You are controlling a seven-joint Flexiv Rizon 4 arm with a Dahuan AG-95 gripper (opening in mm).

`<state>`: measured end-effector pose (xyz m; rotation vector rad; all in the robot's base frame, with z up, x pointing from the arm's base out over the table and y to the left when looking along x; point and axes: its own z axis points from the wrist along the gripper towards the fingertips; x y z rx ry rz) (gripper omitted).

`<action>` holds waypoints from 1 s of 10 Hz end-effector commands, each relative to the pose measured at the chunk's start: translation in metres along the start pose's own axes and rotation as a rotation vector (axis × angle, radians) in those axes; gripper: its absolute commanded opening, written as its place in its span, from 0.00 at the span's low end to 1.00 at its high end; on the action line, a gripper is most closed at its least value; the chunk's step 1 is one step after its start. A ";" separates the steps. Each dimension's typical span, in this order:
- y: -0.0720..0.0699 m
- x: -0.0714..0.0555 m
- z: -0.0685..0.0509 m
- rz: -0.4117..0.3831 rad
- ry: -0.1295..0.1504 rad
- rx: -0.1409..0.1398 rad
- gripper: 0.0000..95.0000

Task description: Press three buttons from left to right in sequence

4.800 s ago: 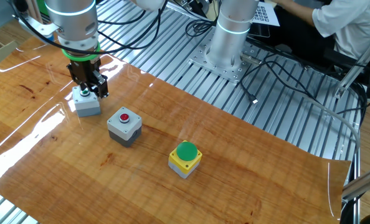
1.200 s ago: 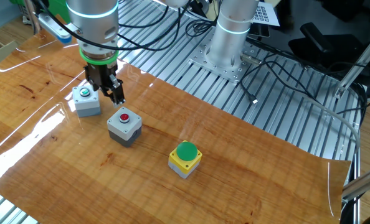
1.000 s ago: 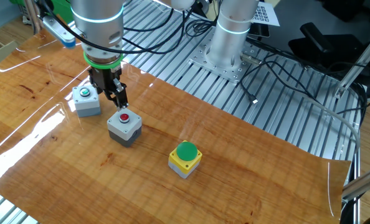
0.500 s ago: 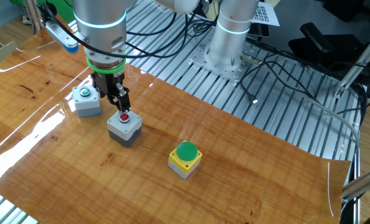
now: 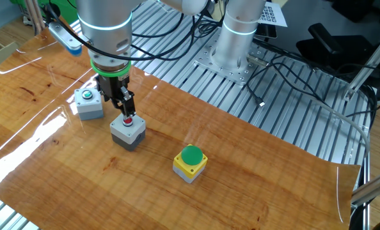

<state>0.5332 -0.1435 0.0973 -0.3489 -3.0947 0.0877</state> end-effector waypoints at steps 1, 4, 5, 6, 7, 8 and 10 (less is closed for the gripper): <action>0.000 -0.001 0.001 -0.001 -0.002 -0.001 0.80; 0.001 -0.002 0.002 -0.003 -0.002 -0.001 0.80; 0.001 -0.002 0.003 -0.004 -0.002 -0.001 0.80; 0.001 -0.002 0.003 -0.004 -0.002 -0.001 0.80; 0.003 -0.002 0.005 -0.003 -0.002 -0.001 0.80; 0.003 -0.001 0.007 -0.002 -0.003 -0.002 0.80; 0.003 -0.001 0.009 -0.003 0.000 -0.005 0.80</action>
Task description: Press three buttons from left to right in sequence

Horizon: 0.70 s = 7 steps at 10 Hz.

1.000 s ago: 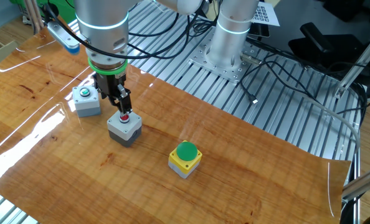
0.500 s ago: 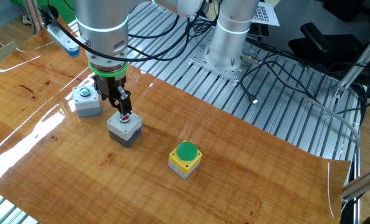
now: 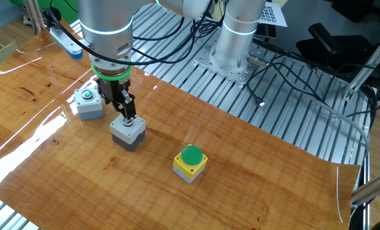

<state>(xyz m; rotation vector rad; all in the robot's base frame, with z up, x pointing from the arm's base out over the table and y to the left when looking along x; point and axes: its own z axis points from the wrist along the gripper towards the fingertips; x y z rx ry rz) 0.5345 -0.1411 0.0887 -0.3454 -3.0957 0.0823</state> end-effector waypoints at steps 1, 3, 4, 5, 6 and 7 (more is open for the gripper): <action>-0.001 0.000 0.001 -0.002 0.002 -0.006 0.80; -0.002 -0.001 0.006 -0.006 -0.001 -0.015 0.80; -0.003 -0.001 0.006 -0.009 0.000 -0.018 0.80; -0.003 -0.001 0.006 -0.009 0.002 -0.023 0.80; -0.003 -0.001 0.006 -0.010 0.001 -0.023 0.80; -0.003 -0.001 0.007 -0.010 0.000 -0.024 0.80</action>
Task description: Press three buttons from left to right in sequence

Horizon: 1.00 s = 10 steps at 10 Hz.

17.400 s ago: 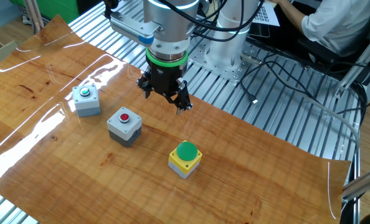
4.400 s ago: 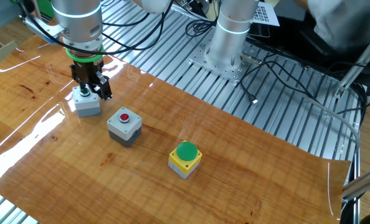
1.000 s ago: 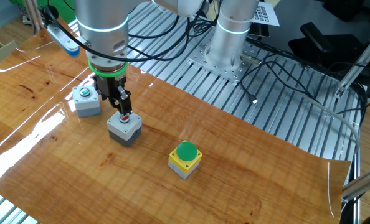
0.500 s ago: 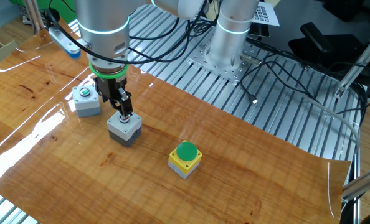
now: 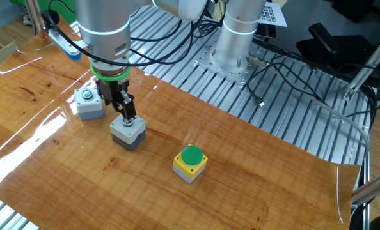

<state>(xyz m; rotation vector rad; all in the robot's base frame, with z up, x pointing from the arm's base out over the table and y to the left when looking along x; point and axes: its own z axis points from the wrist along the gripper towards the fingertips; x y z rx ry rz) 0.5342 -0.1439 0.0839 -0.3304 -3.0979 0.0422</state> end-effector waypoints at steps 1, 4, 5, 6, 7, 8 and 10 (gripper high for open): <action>0.000 0.000 0.002 0.001 -0.005 0.003 0.60; 0.002 0.003 -0.005 0.010 -0.005 0.011 0.80; 0.000 0.005 -0.010 0.007 -0.005 0.017 0.80; 0.000 0.006 -0.012 0.006 -0.004 0.018 0.80; 0.003 0.008 -0.015 0.009 -0.002 0.019 0.60; 0.007 0.011 -0.018 0.017 -0.001 0.020 0.60; 0.016 0.017 -0.024 0.037 0.007 0.021 0.60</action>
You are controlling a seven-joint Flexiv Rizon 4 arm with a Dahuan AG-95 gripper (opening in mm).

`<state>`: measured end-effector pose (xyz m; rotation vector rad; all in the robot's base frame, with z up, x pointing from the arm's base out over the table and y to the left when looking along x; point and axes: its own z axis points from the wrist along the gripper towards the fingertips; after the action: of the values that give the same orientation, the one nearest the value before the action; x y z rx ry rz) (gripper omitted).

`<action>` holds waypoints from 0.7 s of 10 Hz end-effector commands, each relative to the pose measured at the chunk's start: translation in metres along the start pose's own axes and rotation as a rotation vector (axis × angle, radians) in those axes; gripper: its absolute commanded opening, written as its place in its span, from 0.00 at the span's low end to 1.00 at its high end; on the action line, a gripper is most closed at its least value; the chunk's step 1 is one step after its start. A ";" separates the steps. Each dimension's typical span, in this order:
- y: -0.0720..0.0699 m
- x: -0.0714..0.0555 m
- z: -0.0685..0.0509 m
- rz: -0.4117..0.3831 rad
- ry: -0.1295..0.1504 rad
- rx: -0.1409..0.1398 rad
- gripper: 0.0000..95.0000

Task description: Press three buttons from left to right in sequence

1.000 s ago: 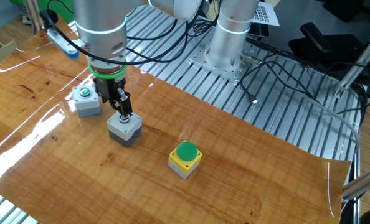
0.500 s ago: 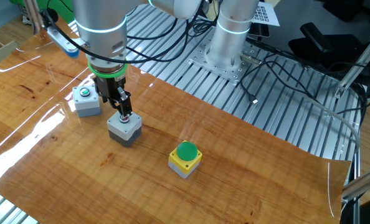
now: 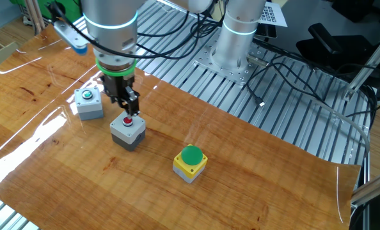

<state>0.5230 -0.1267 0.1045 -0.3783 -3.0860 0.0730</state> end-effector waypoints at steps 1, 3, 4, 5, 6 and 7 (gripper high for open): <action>0.006 0.005 -0.006 0.014 0.005 0.000 0.60; 0.016 0.012 -0.010 0.024 0.009 -0.003 0.60; 0.020 0.014 -0.011 0.027 0.011 -0.004 0.60; 0.028 0.018 -0.011 0.034 0.012 -0.004 0.60; 0.037 0.022 -0.011 0.041 0.011 -0.002 0.40; 0.044 0.025 -0.011 0.046 0.012 -0.002 0.40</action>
<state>0.5092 -0.0746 0.1125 -0.4471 -3.0662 0.0671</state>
